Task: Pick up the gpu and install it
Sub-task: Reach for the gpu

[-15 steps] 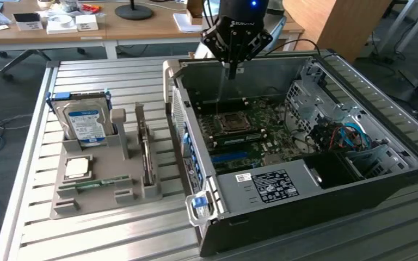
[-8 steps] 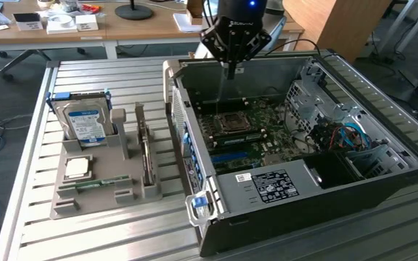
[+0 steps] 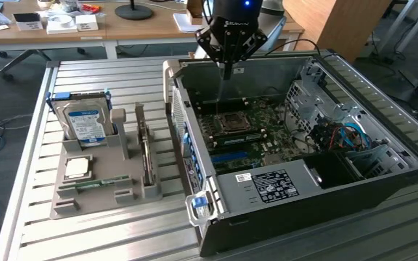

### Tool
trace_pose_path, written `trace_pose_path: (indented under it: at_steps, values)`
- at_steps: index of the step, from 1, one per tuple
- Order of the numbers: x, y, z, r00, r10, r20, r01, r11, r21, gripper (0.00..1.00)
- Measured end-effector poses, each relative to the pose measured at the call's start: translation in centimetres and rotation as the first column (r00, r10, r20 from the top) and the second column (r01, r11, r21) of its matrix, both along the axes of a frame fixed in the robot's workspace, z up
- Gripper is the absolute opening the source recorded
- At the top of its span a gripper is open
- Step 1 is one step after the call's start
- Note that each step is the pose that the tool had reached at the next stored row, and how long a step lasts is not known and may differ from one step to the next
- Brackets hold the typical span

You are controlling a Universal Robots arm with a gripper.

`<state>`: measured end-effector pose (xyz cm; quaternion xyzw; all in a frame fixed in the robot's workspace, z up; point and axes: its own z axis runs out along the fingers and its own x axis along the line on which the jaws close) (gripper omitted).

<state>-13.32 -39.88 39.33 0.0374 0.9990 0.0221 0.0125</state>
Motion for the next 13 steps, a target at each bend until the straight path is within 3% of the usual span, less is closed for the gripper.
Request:
trace_pose_path:
  at_steps: [13]
  values:
    - [-1.1, 0.00, 0.00, 1.0000, 0.000, 0.0001, 0.000, 1.0000, 0.0000, 0.11]
